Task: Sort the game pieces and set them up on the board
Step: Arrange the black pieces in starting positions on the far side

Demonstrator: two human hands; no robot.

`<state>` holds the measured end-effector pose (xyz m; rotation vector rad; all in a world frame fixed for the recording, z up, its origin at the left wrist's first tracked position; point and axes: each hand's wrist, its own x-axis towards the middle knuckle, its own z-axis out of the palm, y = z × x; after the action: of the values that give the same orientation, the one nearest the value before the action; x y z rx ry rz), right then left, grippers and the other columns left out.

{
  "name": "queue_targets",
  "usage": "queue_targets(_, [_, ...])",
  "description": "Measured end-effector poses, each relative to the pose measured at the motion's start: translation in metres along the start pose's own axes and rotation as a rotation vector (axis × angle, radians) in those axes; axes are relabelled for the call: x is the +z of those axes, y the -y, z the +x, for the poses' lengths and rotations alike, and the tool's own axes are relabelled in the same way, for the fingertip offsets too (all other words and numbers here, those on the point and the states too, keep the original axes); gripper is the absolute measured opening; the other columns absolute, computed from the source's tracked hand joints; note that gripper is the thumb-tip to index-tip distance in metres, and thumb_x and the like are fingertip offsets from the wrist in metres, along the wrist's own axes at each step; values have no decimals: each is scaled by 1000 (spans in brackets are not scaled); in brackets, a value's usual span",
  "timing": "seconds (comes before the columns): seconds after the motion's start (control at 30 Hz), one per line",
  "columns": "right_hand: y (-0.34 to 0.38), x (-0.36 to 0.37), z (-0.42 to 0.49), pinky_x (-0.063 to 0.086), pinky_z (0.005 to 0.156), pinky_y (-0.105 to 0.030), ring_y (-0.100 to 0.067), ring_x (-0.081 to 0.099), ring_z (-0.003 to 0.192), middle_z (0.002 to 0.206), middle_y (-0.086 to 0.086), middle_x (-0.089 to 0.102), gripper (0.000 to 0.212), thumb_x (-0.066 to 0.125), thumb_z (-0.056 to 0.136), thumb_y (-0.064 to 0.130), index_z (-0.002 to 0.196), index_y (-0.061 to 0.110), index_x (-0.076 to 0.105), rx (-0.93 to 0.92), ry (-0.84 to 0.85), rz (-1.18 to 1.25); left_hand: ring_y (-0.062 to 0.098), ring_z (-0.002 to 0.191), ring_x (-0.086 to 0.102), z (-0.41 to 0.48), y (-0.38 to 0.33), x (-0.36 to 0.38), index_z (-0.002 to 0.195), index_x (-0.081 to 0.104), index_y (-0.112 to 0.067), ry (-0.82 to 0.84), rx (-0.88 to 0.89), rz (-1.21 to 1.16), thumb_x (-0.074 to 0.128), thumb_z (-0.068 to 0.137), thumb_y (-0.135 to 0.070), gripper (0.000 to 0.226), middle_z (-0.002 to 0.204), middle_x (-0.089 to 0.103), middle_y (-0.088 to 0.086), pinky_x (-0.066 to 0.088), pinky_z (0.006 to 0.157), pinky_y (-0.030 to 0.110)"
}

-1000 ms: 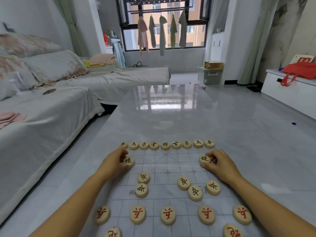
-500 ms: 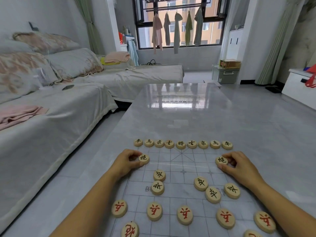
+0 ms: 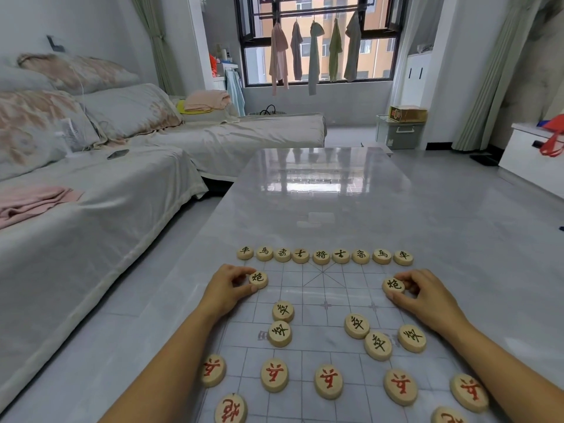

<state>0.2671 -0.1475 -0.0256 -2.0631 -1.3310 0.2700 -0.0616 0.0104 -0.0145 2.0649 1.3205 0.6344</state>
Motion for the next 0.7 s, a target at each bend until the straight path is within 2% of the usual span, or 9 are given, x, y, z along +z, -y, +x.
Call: queue_targets(0.7, [2, -1, -1, 40, 74, -26, -14, 51, 90, 99, 2, 52, 32, 69, 78, 32, 106, 19, 60, 3, -6, -33, 15, 95, 48, -1, 4, 2, 122, 59, -21, 18, 59, 13, 64, 85, -21, 37, 106, 48, 2, 35, 83, 23])
